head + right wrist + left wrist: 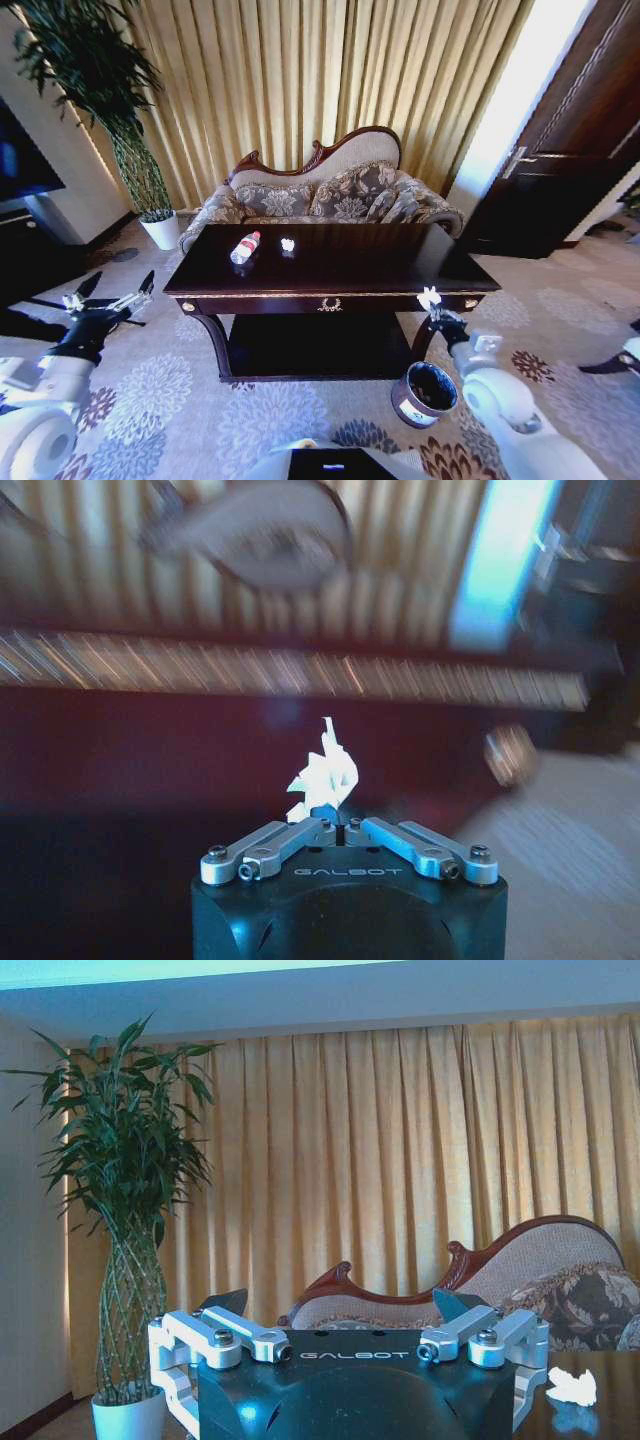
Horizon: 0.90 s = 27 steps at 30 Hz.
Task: Move to the front of the table and place the trash on the table into the trash bin.
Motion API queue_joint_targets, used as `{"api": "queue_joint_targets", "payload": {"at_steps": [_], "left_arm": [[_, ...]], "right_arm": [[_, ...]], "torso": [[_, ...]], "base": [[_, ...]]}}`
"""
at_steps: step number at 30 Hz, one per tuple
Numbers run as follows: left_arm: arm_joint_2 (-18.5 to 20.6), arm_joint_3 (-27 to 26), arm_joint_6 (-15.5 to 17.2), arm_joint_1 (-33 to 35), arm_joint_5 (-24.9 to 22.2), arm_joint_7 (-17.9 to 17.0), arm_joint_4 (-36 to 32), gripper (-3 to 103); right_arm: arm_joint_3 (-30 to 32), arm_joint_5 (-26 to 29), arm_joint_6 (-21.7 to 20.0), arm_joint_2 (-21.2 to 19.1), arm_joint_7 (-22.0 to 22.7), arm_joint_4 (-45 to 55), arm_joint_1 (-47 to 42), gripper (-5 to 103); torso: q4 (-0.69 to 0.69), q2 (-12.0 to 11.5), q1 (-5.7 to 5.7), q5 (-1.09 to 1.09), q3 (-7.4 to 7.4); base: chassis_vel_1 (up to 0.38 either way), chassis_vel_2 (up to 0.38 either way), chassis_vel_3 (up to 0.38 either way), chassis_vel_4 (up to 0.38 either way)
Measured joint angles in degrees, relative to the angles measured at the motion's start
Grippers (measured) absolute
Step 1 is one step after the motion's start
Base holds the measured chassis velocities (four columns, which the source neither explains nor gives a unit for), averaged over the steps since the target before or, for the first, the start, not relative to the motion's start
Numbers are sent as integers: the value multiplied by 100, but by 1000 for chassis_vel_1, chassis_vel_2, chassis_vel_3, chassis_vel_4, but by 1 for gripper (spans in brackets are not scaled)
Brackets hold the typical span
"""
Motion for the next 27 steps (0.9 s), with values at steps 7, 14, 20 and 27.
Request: {"api": "queue_joint_targets", "payload": {"at_steps": [7,14,20,27], "left_arm": [[-42,3,-7,7,-5,1,0,100],[-51,41,-15,3,4,3,14,100],[-63,44,-26,5,5,5,32,100],[-94,110,-34,-9,29,15,54,100]], "right_arm": [[-266,-373,170,89,-18,-1918,660,0],[-403,-572,249,217,16,-3311,1214,0],[-451,-753,330,265,18,-3971,1400,0],[-478,-753,331,270,21,-3932,1388,21]], "torso": [[0,1,-1,-2,0],[0,0,0,-1,0],[0,0,-1,-2,0],[0,1,-2,-3,-1]], "base": [[0,0,0,0],[0,0,0,0],[0,0,0,0],[0,0,0,0]]}}
